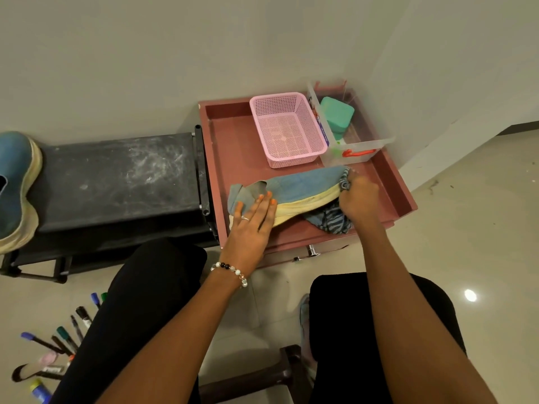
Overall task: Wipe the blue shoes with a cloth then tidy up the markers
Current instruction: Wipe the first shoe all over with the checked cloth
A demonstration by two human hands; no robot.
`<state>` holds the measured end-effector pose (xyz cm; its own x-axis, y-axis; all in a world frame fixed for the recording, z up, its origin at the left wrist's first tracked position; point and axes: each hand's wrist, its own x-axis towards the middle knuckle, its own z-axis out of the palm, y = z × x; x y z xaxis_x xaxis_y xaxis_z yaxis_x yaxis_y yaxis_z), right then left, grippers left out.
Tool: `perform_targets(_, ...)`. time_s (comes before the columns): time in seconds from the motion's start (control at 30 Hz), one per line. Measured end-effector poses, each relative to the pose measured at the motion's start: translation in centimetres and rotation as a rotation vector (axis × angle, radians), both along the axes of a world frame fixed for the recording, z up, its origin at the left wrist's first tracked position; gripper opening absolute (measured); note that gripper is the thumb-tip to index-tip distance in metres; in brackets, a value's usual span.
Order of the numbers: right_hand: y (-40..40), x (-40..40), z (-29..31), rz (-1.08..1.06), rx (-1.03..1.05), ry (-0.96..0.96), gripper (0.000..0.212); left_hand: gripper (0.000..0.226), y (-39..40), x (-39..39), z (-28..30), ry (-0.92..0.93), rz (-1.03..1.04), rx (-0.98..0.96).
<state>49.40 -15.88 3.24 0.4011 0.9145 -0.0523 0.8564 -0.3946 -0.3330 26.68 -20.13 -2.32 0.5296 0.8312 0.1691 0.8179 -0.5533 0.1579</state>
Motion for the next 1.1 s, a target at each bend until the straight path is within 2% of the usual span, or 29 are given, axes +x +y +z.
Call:
perform_targets(0.1, -1.1, -2.1, -0.8, 0.11, -0.032, -0.079, 0.04, 0.062, 0.3, 0.0, -0.4, -0.031, -0.038, 0.076)
perform_targets(0.17, -2.7, -3.6, -0.7, 0.166, -0.033, -0.093, 0.039, 0.054, 0.8, -0.2, -0.7, -0.012, -0.059, 0.122)
perform_targets(0.23, -4.5, -4.5, 0.1, 0.181, 0.005, 0.102, 0.04, 0.051, 1.0, -0.4, -1.2, 0.047, -0.076, 0.142)
perform_targets(0.3, -5.9, -4.6, 0.9, 0.118, 0.01, 0.433, 0.043, 0.051, 0.8, -0.5, -1.8, 0.121, -0.108, 0.132)
perform_targets(0.4, -6.9, -4.0, 1.7, -0.171, 0.046, 0.871, 0.042, 0.053, -0.4, -0.7, -2.4, 0.207, -0.149, 0.08)
perform_targets(0.5, -7.5, -3.6, 2.4, -0.509, 0.141, 1.071, 0.025, 0.055, -0.9, -0.7, -2.1, 0.183, -0.126, 0.068)
perform_targets(0.6, -7.2, -3.6, 2.8, -0.675, 0.326, 1.221, 0.024, 0.048, -0.8, -0.5, -0.6, 0.125, -0.054, 0.101)
perform_targets(0.67, -6.8, -4.2, 2.9, -0.679, 0.458, 1.207, 0.028, 0.047, -0.4, -0.7, 0.8, 0.03, 0.02, 0.086)
perform_targets(0.73, -6.4, -5.4, 3.3, -0.622, 0.57, 1.113, 0.032, 0.042, -0.3, -1.3, 2.0, -0.088, 0.128, 0.043)
perform_targets(0.83, -5.8, -8.1, 3.3, -0.429, 0.654, 1.031, 0.039, 0.037, 0.3, -2.5, 3.1, -0.278, 0.395, -0.108)
perform_targets(0.9, -5.1, -10.0, 3.3, -0.295, 0.687, 0.992, 0.04, 0.029, 1.0, -3.3, 3.1, -0.404, 0.505, -0.109)
perform_targets(1.0, -4.2, -12.0, 3.1, -0.142, 0.746, 0.838, 0.04, 0.028, 2.1, -4.1, 2.2, -0.431, 0.414, 0.013)
perform_targets(1.1, -3.8, -13.6, 1.5, 0.05, 0.728, 0.545, 0.043, 0.052, 2.3, -4.4, 1.0, -0.372, 0.334, -0.049)
